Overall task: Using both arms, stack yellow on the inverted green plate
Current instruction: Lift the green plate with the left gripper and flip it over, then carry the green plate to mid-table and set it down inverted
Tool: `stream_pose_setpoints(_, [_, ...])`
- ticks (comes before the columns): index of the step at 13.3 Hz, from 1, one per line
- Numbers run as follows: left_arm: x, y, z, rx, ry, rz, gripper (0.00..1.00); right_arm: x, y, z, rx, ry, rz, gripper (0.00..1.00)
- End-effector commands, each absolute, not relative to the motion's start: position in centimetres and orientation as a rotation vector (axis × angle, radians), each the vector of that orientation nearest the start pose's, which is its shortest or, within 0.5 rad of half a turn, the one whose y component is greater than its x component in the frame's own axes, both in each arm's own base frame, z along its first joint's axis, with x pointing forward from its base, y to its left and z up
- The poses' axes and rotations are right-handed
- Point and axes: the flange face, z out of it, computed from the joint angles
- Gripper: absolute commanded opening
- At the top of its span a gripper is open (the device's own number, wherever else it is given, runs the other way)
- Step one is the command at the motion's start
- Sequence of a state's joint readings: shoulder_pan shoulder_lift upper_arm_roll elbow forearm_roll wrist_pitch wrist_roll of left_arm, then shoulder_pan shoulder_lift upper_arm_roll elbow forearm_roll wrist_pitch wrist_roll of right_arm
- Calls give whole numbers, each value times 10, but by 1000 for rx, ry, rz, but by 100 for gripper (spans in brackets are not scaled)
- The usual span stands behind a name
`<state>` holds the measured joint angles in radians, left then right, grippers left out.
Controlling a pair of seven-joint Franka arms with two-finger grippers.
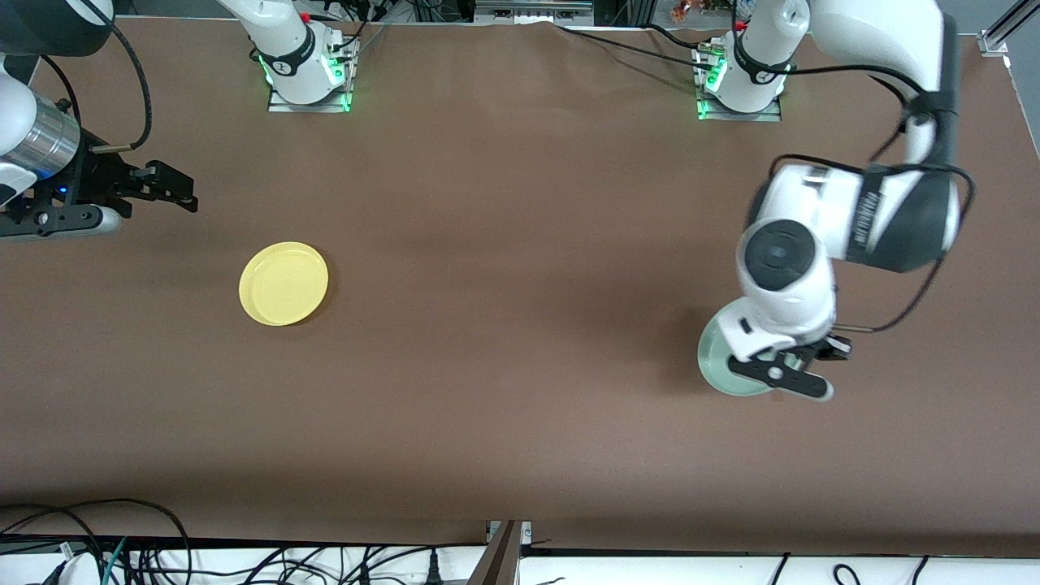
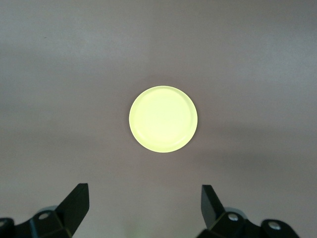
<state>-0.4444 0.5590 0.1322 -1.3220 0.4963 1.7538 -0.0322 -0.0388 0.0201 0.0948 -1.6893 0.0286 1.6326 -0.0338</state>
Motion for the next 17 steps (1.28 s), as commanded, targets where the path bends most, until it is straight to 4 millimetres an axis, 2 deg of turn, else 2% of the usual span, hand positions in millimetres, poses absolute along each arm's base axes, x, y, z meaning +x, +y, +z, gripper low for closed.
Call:
stream_pose_setpoints(1, [650, -263, 426, -2366, 487, -7, 0, 559, 33, 566, -3101, -112, 127, 100])
stream_pose_setpoints(2, [633, -298, 422, -2335, 446, -51, 0, 559, 34, 566, -3101, -112, 127, 100])
stream_pose_setpoints(5, [573, -397, 370, -2176, 350, -180, 0, 559, 35, 567, -3101, -117, 125, 100])
stream_pose_setpoints(6, [547, -431, 352, -2134, 358, -220, 0, 559, 35, 567, -3101, -117, 122, 100])
stream_pose_setpoints(9, [482, -501, 300, -2031, 438, -309, 0, 559, 35, 567, -3101, -117, 125, 100])
stream_pose_setpoints(12, [430, -542, 252, -1919, 474, -414, 0, 559, 35, 567, -3101, -117, 125, 100])
stream_pose_setpoints(14, [405, -552, 218, -1868, 449, -457, 0, 559, 35, 567, -3101, -117, 125, 100])
stream_pose_setpoints(17, [384, -570, 197, -1763, 510, -563, 0, 559, 35, 567, -3101, -117, 122, 100])
